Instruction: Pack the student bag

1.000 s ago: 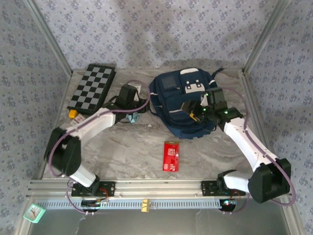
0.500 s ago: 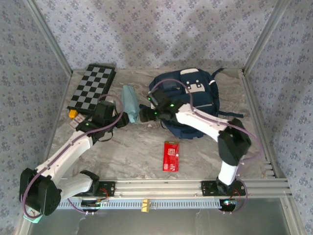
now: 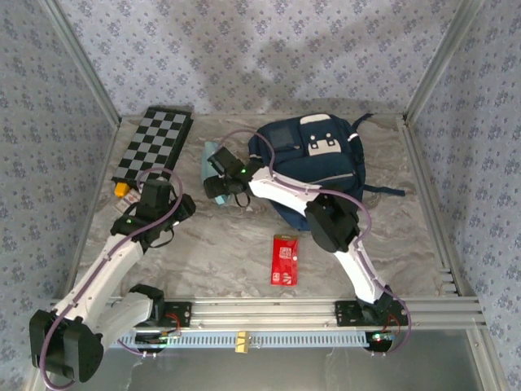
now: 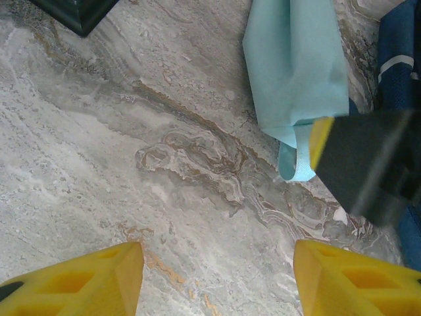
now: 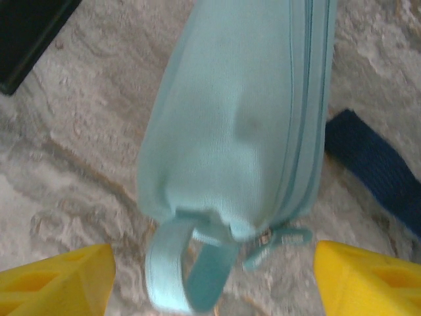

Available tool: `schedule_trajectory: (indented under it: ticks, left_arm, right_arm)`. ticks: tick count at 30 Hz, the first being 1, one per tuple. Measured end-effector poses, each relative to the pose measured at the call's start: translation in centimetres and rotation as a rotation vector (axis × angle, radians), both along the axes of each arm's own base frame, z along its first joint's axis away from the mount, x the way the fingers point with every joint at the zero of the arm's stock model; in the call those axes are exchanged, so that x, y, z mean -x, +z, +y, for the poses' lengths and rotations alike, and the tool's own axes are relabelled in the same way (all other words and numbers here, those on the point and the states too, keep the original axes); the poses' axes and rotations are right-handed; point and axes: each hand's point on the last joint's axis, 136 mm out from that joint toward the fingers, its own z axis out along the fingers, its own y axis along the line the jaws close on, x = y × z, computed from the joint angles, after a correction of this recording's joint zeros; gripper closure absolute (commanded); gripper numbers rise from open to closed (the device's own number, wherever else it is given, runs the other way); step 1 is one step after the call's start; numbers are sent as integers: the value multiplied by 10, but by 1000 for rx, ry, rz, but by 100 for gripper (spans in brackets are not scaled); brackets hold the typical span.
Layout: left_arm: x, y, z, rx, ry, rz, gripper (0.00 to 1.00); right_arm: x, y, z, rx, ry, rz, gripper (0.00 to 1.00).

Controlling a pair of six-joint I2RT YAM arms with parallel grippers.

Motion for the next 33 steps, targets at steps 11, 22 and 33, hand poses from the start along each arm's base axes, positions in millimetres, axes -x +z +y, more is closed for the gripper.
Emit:
schedule_trajectory:
  ticks: [11, 22, 33]
  left_arm:
    - [1, -1, 0, 1, 0, 6, 38]
    - [5, -1, 1, -7, -7, 29, 38]
    - [-8, 42, -17, -19, -143, -56, 38]
  right_arm:
    - [-34, -28, 10, -8, -15, 8, 59]
    - [-8, -1, 12, 3, 50, -5, 100]
    - [63, 143, -104, -137, -35, -110, 100]
